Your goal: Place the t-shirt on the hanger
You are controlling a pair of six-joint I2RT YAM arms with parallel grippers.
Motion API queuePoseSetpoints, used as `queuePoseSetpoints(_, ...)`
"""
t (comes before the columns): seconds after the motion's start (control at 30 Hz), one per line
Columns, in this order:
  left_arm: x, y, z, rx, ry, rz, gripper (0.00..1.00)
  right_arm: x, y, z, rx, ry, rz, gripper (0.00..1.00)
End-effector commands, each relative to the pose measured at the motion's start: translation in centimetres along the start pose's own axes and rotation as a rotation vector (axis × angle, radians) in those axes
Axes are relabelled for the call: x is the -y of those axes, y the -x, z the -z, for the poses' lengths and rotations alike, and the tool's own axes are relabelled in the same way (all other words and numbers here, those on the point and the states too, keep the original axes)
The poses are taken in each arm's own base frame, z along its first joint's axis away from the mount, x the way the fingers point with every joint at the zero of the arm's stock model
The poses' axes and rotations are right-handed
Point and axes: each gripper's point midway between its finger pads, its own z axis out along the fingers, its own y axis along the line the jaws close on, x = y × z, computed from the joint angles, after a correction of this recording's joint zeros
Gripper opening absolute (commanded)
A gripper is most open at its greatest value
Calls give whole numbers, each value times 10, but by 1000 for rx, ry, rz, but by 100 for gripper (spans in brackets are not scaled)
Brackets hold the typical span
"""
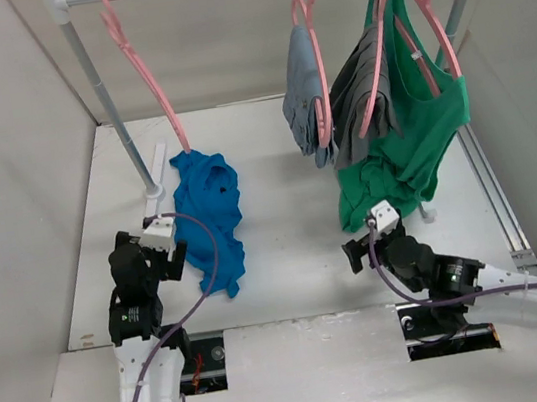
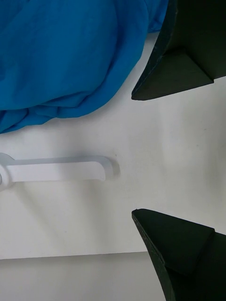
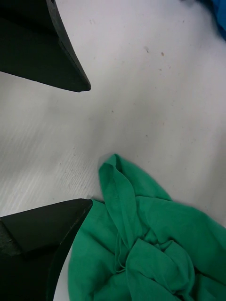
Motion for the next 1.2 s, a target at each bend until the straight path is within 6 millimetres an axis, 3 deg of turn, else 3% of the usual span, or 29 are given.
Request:
queuePoseSetpoints(0.0,-14,22,3,67,62,45,99,-2,32,3,80,-2,-64,100)
queuePoseSetpoints(0.2,-8,42,9,119,-25,-97,99,-8,39,2,75,19,-41,100)
queuePoseSetpoints(0.3,0,67,23,212,-89,-96,97,-14,43,-1,56,41,18,100)
queuePoseSetpoints(0.37,13,90,42,326,-160,-116,96,-19,45,-3,42,62,62,100)
queuePoseSetpoints(0.47,39,106,77,484,-284,-332,94,-25,46,-10,10,66,94,100)
queuePoseSetpoints(0.5,50,99,86,491,-331,-382,94,-26,46,-11,3,65,99,100)
queuePoseSetpoints(0.53,54,101,96,540,-339,-492,94,-31,45,-15,-16,72,111,100)
queuePoseSetpoints(0.63,69,112,136,672,-375,-598,94,-38,51,-20,-32,92,156,100)
queuePoseSetpoints(0.67,68,123,153,719,-359,-589,94,-46,46,-26,-65,115,193,100)
queuePoseSetpoints(0.7,66,127,159,733,-348,-596,94,-48,45,-26,-67,125,193,100)
queuePoseSetpoints(0.77,51,156,176,811,-267,-529,94,-54,46,-32,-88,135,220,100)
queuePoseSetpoints(0.8,38,166,179,797,-233,-350,94,-55,47,-34,-93,135,234,100)
queuePoseSetpoints(0.87,10,207,207,919,-126,-216,94,-65,54,-38,-91,168,251,100)
queuePoseSetpoints(0.93,-6,229,211,935,-108,-91,94,-71,53,-43,-106,187,292,100)
queuePoseSetpoints(0.97,-9,245,229,976,-126,-30,94,-75,55,-43,-106,206,299,100)
queuePoseSetpoints(1.0,-15,256,235,1000,-124,1,94,-77,62,-45,-97,207,294,100)
queuePoseSetpoints(1.03,-18,266,229,984,-149,42,94,-81,63,-46,-98,223,309,100)
queuePoseSetpoints(1.07,-24,278,241,1010,-146,70,94,-81,63,-46,-98,223,309,100)
queuePoseSetpoints(1.17,-37,301,251,1047,-146,165,92,-95,82,-43,-59,295,313,100)
